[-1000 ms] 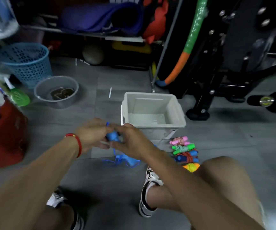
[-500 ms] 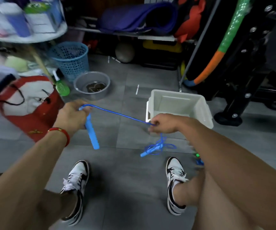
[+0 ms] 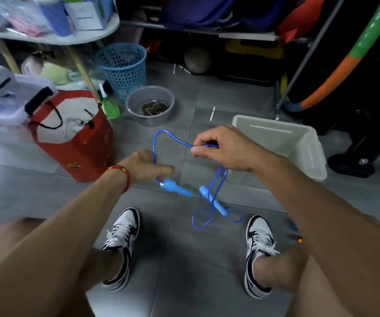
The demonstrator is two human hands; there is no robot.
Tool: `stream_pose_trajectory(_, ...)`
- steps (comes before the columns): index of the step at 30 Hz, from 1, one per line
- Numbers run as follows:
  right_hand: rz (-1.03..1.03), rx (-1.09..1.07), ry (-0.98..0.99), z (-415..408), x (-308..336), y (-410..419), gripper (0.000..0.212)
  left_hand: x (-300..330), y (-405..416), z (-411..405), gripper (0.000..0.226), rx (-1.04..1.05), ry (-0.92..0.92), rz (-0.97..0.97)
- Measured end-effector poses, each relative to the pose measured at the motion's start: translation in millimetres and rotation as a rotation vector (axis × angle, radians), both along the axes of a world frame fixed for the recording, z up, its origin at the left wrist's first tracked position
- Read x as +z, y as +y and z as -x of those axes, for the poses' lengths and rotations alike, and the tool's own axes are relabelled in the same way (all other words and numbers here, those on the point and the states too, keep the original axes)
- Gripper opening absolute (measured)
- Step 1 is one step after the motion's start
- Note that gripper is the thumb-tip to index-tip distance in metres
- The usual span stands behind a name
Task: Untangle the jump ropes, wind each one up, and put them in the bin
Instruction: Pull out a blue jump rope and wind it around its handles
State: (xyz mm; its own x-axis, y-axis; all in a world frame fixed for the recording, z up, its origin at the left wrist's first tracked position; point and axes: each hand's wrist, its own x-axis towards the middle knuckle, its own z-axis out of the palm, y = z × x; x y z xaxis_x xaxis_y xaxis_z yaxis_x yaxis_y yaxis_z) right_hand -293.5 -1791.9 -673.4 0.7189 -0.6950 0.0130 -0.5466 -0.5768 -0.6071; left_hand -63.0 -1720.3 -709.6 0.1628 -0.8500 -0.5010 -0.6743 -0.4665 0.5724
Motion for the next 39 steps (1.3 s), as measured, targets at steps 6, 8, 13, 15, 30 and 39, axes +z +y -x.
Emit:
stream_pose_trajectory(6,-0.006,0.016,0.058,-2.2,0.6,-3.0,0.02,-1.0,-7.9,8.0,0.086,0.231,0.205,0.338)
stream_pose_trajectory(8,-0.001,0.012,0.032,-4.2,1.5,-5.9,0.019,0.2,-3.7,15.9,0.102,0.114,0.126,0.402)
stream_pose_trajectory(13,0.019,0.021,0.046,-9.6,-1.5,-10.1,0.02,2.0,-1.3,27.3,0.087,-0.17,0.006,0.611)
stream_pose_trajectory(15,0.021,0.032,0.045,-10.6,-3.4,-10.0,0.02,10.3,-3.2,22.0,0.022,-0.3,-0.008,0.474)
stream_pose_trajectory(30,-0.176,-0.13,0.243,18.5,-15.8,-43.2,0.019,-3.9,-3.5,-39.6,0.056,-0.122,-0.55,0.093)
stream_pose_trajectory(39,-0.011,0.012,0.163,-11.3,-18.9,-22.0,0.027,17.7,-2.5,13.4,0.018,-0.326,-0.027,0.416)
